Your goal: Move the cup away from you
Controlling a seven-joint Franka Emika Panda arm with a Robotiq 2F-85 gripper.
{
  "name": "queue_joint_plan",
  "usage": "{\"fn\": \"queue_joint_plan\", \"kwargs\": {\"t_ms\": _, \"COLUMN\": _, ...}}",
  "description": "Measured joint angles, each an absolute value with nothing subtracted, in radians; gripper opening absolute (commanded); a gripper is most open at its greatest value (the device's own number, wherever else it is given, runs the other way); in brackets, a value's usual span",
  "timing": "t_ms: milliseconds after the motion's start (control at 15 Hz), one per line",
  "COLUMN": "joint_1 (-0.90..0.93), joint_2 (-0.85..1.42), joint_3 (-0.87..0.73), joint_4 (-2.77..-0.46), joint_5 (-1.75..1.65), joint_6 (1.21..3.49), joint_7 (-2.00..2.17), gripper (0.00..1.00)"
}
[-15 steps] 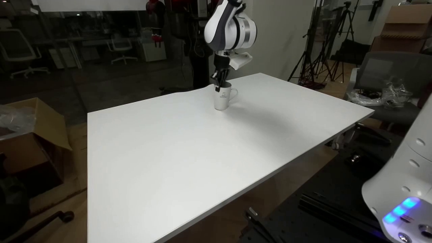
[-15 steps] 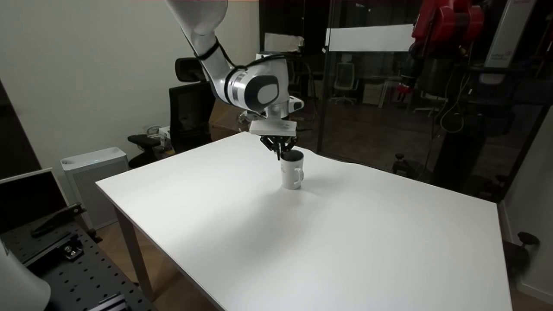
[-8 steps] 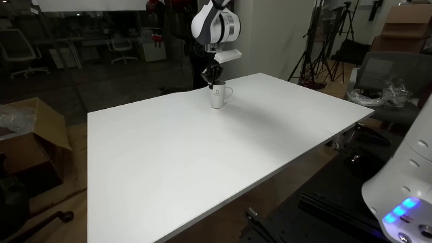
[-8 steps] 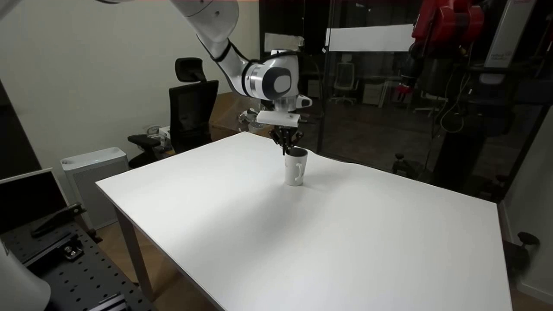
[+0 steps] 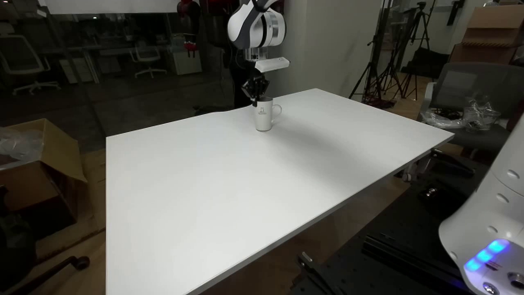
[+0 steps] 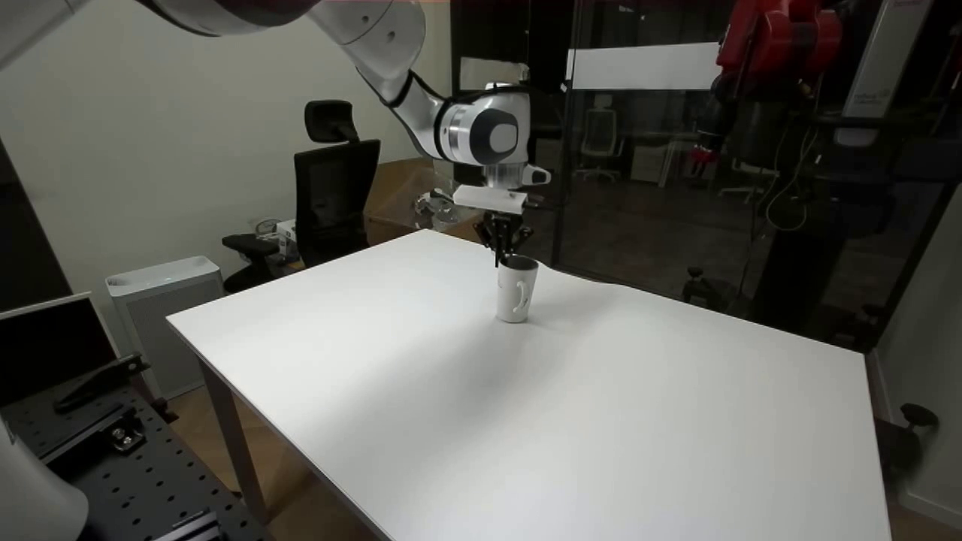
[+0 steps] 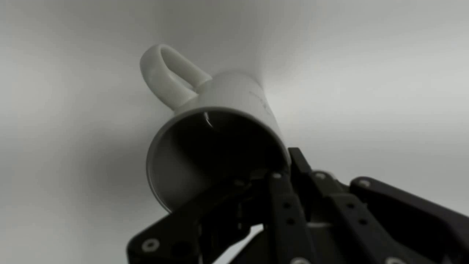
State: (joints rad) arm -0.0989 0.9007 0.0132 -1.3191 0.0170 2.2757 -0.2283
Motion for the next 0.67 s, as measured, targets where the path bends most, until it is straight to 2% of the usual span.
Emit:
{"fn": "queue_joint_plan", "kwargs": {"t_ms": 67, "joint_1": -0.099, "joint_2": 0.908, "joint_3": 0.013, "joint_4": -1.303, "joint_5": 0.017, "joint_6": 2.262, "joint_7": -0.225, "gripper": 0.09}}
{"fn": "queue_joint_plan", "kwargs": {"t_ms": 533, "joint_1": -0.099, "joint_2": 0.911, "joint_3": 0.014, "joint_4": -1.299, "joint_5": 0.017, "joint_6": 2.260, "joint_7": -0.229, "gripper": 0.09}}
{"fn": "queue_joint_plan", "kwargs": {"t_ms": 600, "joint_1": -0.099, "joint_2": 0.911, "joint_3": 0.014, "joint_4": -1.299, "joint_5": 0.017, "joint_6": 2.260, "joint_7": -0.229, "gripper": 0.02}}
{"fn": "queue_joint_plan", "kwargs": {"t_ms": 667, "joint_1": -0.099, "joint_2": 0.911, "joint_3": 0.014, "joint_4": -1.299, "joint_5": 0.017, "joint_6": 2.260, "joint_7": -0.229, "gripper": 0.02}}
